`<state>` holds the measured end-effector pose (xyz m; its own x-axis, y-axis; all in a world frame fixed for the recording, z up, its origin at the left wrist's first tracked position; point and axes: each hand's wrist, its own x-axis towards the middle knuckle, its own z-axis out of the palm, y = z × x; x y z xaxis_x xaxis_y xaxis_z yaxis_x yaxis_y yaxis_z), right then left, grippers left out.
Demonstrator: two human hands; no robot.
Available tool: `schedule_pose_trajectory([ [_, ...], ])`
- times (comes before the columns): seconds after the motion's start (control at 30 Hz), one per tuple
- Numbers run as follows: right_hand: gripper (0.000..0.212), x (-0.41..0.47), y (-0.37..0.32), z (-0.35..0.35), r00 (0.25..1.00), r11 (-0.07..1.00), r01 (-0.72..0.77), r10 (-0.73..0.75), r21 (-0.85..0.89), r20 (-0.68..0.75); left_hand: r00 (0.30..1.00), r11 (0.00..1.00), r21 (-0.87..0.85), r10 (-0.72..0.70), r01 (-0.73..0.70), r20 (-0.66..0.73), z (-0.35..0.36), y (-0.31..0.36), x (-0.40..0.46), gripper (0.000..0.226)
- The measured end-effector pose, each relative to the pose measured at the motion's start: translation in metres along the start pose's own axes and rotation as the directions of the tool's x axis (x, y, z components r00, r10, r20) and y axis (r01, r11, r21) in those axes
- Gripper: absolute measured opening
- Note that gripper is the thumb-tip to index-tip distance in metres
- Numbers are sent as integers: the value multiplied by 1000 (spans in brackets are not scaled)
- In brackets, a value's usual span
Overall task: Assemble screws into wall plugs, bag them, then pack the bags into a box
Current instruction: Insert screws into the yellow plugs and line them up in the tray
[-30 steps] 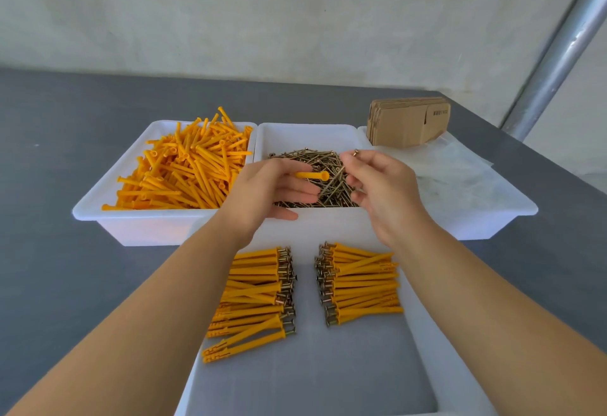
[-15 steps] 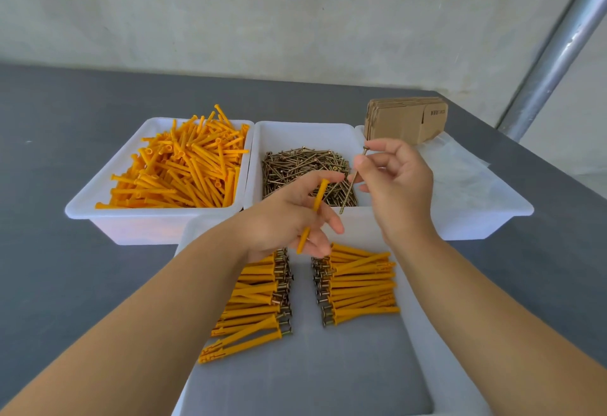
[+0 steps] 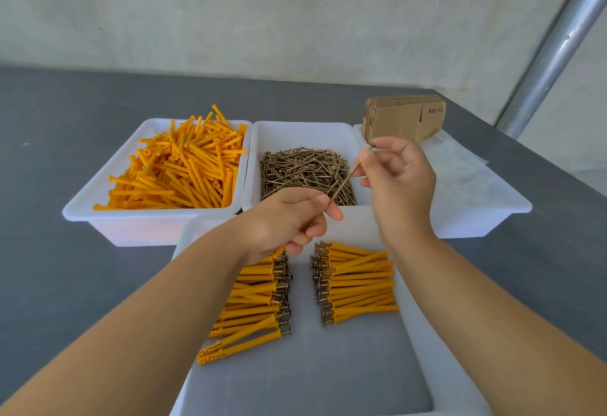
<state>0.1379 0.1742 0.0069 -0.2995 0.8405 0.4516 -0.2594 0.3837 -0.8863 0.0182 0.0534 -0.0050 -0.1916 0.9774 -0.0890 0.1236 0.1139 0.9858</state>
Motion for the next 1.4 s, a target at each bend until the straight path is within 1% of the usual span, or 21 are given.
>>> schedule_pose_trajectory([
  [0.1, 16, 0, -2, 0, 1000, 1000, -9, 10, 28, -23, 1000, 1000, 2, -8, 8, 25, 0, 0, 0, 35],
  [0.23, 16, -1, -3, 1, 998, 999, -28, 26, 34, 52, 999, 999, -32, 8, -6, 38, 2, 0, 0, 33],
  [0.3, 15, -2, -2, 3, 998, 999, -27, 25, 30, 66, 999, 998, -67, 19, -17, 36, 1, 0, 0, 32],
  [0.5, 15, 0, -2, 2, 999, 998, -29, 31, 58, -34, 999, 995, -93, 28, -24, 44, -3, 0, -1, 32],
  [0.73, 17, 0, -2, 3, 1000, 999, -11, 10, 54, 15, 998, 993, -115, 17, -10, 60, -3, -1, 1, 32],
  [0.93, 15, 1, -2, 1, 1000, 998, -4, 6, 55, -31, 998, 993, -120, 17, -10, 53, -4, 1, 0, 32],
  [0.97, 15, 1, -2, 1, 1000, 998, -5, 6, 57, -17, 999, 993, -119, 16, -10, 51, -4, 1, 0, 32],
  [1.03, 15, 0, -1, 3, 998, 999, -16, 14, 44, 59, 999, 993, -115, 14, -9, 47, -3, 2, 0, 32],
  [1.1, 10, -4, 1, 6, 981, 1000, -19, 20, -6, 193, 999, 991, -134, 13, -8, 38, -2, 3, -1, 32],
  [1.13, 3, -7, 2, 7, 964, 999, -9, 18, -35, 266, 1000, 989, -149, 14, -11, 23, -1, 4, -1, 31],
  [1.17, 7, -8, 3, 8, 952, 998, 9, 12, -67, 307, 1000, 989, -146, 19, -20, -4, -1, 5, -2, 30],
  [1.2, 15, -9, 3, 9, 948, 996, 18, 10, -85, 318, 999, 993, -117, 29, -34, -40, -1, 6, -2, 29],
  [1.23, 19, -9, 2, 9, 956, 995, 23, 7, -98, 293, 996, 996, -64, 52, -57, -75, -2, 7, -2, 26],
  [1.3, 22, -5, 0, 6, 984, 996, -5, 21, -87, 178, 988, 993, 19, 118, -117, -101, -4, 9, -3, 16],
  [1.4, 22, 2, -1, -1, 996, 996, -81, 82, -46, 30, 986, 985, 45, 164, -164, -2, -3, 13, -6, 19],
])
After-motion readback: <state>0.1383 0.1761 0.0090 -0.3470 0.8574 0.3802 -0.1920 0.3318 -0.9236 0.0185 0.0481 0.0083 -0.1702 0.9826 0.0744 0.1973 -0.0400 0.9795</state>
